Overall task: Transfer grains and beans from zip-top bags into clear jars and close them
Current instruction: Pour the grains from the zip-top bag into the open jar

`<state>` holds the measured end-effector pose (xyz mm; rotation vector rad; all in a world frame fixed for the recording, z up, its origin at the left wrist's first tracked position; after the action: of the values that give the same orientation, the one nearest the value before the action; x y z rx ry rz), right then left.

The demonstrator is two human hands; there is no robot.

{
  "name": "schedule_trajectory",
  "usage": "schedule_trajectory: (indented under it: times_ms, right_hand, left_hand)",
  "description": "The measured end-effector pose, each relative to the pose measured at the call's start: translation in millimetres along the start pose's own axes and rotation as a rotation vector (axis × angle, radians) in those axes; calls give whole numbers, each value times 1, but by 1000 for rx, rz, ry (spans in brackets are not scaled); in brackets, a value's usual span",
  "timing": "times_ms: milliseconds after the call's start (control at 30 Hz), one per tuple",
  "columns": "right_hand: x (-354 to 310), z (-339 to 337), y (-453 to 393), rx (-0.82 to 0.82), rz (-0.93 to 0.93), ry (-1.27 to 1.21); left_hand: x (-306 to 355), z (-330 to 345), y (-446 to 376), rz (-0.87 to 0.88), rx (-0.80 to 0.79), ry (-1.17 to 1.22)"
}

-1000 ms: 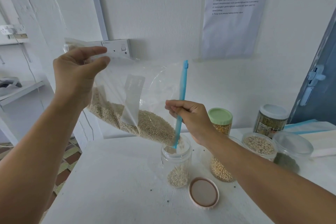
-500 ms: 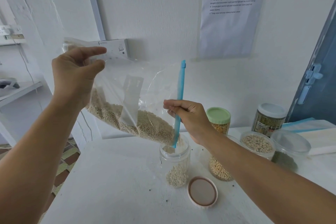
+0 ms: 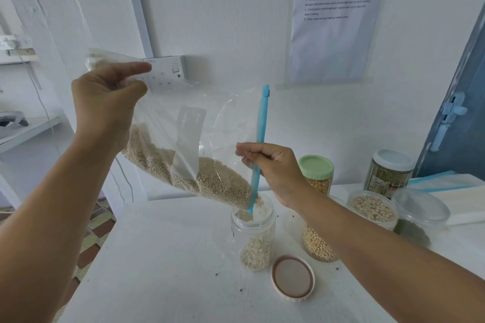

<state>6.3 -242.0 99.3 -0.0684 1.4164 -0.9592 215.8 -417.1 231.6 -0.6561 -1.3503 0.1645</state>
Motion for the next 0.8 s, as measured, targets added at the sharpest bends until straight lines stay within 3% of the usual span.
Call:
schedule_trajectory:
  times_ms: [800]
  right_hand:
    - [4,13,-6,13,16,-39]
  left_hand:
    - [7,-5,-13,9,17,6]
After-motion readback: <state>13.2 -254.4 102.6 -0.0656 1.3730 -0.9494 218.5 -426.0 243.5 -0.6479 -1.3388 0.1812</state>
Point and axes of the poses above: each hand's wrist, its own y-axis away from the middle knuckle, its own z-axis out of the palm, x = y × z, the point moved 1 cm from there along -y, towards the middle knuckle, and after that the axes turned 14 degrees about -z, right-handed, at the moved point
